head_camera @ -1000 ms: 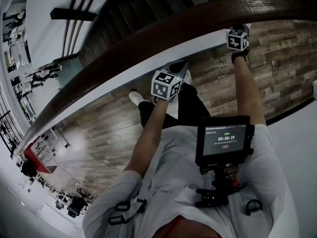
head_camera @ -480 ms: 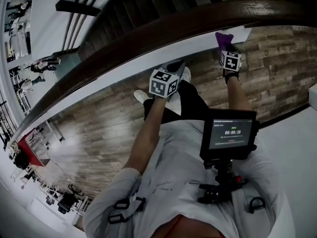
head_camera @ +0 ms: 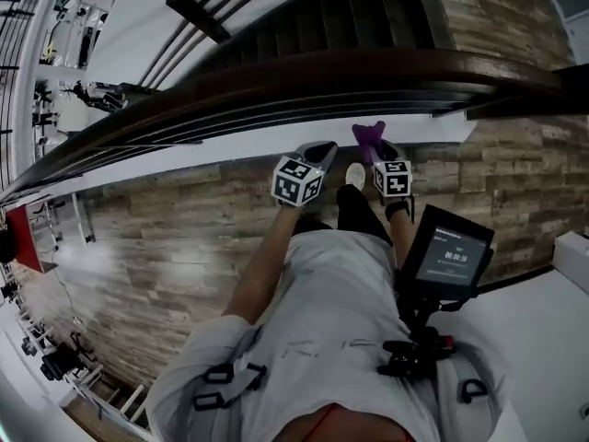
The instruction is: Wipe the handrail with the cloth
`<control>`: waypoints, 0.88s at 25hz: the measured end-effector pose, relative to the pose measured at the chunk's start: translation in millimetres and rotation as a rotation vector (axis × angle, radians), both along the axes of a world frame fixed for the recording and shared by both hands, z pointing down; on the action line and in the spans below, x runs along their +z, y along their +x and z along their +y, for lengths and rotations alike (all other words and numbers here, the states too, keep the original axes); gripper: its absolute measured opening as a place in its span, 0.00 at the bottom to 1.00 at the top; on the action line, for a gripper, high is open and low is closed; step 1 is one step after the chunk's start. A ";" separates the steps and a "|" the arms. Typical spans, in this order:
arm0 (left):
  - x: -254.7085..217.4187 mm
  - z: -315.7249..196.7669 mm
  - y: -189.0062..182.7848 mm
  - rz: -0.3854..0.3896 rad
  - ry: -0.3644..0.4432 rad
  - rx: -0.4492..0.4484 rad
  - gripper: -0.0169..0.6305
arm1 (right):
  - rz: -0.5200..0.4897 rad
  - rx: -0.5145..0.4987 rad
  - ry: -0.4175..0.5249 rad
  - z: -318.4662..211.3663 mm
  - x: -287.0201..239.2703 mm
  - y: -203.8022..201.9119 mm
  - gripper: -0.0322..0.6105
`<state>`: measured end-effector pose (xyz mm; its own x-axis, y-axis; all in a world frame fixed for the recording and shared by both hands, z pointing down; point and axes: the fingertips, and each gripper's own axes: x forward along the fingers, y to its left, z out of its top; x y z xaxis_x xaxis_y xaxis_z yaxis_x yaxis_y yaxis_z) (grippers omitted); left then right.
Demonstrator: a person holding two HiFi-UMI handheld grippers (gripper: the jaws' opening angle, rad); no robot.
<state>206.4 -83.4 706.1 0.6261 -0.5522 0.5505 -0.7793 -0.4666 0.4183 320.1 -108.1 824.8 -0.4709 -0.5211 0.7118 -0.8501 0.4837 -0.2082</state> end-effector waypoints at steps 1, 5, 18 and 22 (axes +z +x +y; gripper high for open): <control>-6.8 9.6 -13.6 -0.005 0.020 -0.016 0.02 | -0.041 -0.018 0.000 13.0 -14.2 -22.9 0.20; -35.7 58.7 -79.8 -0.014 0.098 -0.116 0.02 | -0.148 -0.053 0.046 63.2 -66.8 -100.7 0.20; -182.1 169.9 -240.7 -0.080 0.472 -0.367 0.02 | -0.143 -0.089 0.449 155.2 -241.5 -218.3 0.21; -224.2 172.0 -247.3 -0.072 0.589 -0.389 0.02 | -0.107 -0.107 0.640 154.1 -306.2 -222.7 0.21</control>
<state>-40.8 88.6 481.9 0.2959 -0.9471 0.1241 -0.9517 -0.2812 0.1229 97.5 46.0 518.5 -0.5949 -0.7721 0.2234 -0.7808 0.6212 0.0677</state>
